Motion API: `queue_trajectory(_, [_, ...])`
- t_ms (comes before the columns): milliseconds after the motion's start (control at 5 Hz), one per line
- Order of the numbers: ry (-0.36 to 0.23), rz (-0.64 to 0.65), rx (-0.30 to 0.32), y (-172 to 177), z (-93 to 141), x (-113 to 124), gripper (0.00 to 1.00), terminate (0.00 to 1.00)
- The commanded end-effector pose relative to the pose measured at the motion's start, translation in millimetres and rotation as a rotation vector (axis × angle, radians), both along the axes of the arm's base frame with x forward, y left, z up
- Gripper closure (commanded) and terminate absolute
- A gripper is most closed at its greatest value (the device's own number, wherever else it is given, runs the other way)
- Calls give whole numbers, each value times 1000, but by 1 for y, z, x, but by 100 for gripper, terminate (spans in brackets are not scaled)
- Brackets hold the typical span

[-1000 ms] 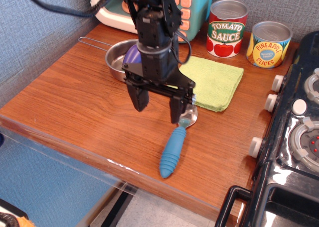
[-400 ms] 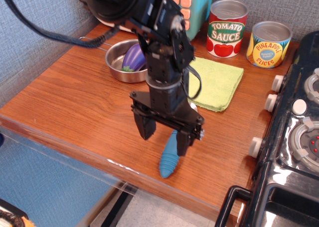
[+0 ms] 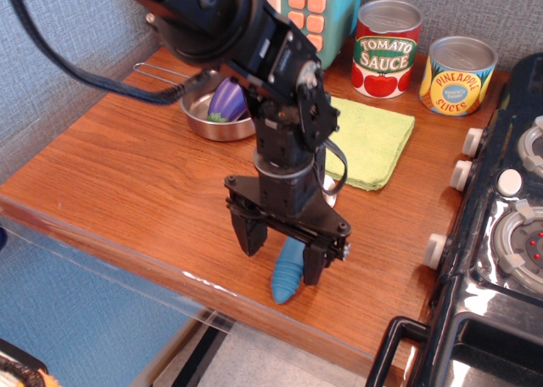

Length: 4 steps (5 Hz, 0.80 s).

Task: Move the spoon to the front left corner of the table

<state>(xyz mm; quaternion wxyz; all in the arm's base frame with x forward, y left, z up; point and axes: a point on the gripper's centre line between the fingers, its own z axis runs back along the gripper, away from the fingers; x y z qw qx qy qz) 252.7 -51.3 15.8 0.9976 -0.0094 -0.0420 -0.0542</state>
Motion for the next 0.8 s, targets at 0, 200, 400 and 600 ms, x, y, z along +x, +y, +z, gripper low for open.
queue_trajectory(0, [-30, 26, 4, -2, -5, 0, 0, 0])
queue_trajectory(200, [-44, 49, 8, -3, -8, 0, 100, 0])
queue_trajectory(400, [-42, 65, 0, -1, -8, 4, 100, 0])
queue_trajectory(600, [-34, 85, 1, 3, -6, 8, 100, 0])
